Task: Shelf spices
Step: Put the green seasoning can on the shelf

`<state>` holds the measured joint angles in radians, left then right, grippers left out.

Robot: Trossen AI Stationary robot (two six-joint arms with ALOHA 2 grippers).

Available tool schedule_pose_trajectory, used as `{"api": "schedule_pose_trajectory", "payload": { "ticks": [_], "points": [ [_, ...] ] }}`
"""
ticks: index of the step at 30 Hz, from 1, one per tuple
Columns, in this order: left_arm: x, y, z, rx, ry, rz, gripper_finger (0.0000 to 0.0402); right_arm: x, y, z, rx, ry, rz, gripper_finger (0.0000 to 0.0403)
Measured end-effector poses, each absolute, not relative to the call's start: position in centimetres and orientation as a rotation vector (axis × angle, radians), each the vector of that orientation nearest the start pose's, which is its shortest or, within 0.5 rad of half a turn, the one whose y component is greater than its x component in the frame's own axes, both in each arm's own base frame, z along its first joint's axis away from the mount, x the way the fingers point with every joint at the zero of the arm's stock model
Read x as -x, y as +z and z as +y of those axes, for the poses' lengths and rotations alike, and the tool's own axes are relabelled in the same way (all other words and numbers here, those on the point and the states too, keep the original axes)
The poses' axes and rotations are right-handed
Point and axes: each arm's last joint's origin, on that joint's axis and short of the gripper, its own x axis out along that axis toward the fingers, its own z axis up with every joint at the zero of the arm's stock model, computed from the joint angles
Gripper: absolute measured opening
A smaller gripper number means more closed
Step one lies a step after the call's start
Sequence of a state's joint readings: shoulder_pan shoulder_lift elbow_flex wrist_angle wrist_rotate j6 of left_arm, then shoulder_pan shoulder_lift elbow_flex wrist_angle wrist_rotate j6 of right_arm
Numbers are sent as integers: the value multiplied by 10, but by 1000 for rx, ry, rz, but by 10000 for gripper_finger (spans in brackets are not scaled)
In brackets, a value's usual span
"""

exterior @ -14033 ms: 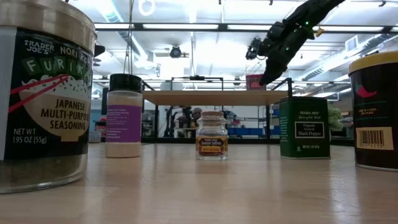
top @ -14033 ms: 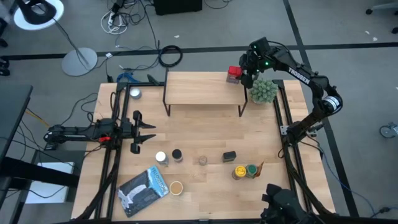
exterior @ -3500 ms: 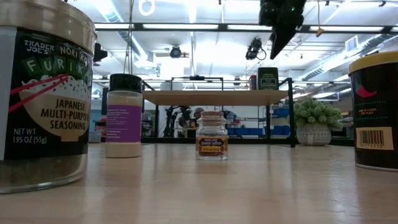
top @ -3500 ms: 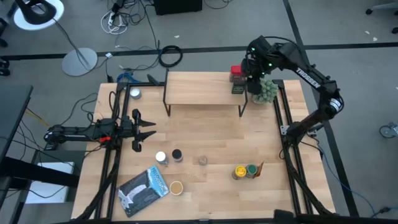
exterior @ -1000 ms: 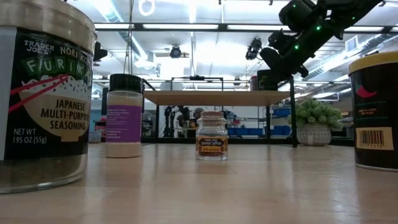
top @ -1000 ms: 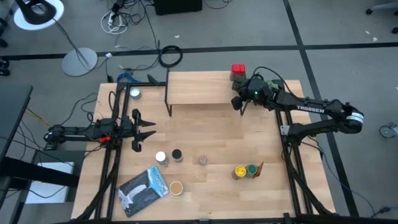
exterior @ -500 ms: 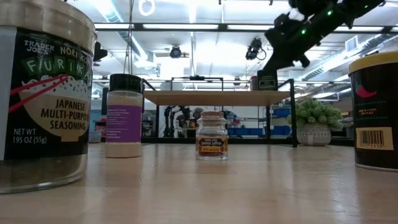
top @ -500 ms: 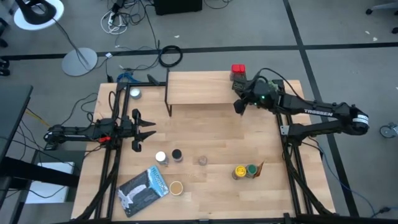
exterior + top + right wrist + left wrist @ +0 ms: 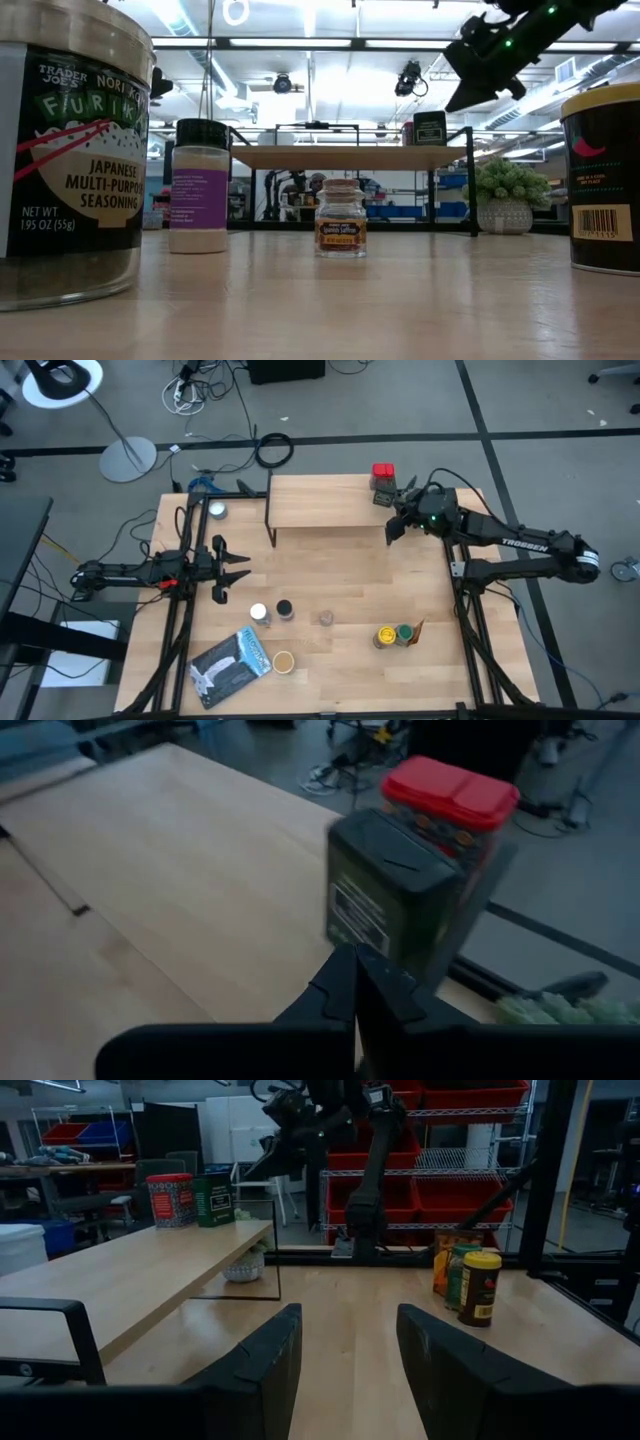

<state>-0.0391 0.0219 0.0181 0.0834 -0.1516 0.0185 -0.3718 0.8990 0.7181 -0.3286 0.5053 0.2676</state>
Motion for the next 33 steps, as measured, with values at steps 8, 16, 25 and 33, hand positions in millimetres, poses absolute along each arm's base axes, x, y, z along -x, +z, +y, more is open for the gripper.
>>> {"api": "schedule_pose_trajectory", "payload": {
  "ticks": [8, 16, 25, 33],
  "points": [
    [-97, 176, 1, -10, 113, -79, 170, -173, 270, -96, -199, -968, 478, 0],
    [-97, 176, 1, -10, 112, -80, 170, -174, 272, -105, -201, -938, 444, 0],
    [-97, 176, 1, -10, 112, -80, 170, -170, 274, -113, -191, -978, 434, 0],
    [-97, 176, 1, -12, 112, -80, 170, -170, 275, -114, -187, -979, 427, 0]
  ]
}}
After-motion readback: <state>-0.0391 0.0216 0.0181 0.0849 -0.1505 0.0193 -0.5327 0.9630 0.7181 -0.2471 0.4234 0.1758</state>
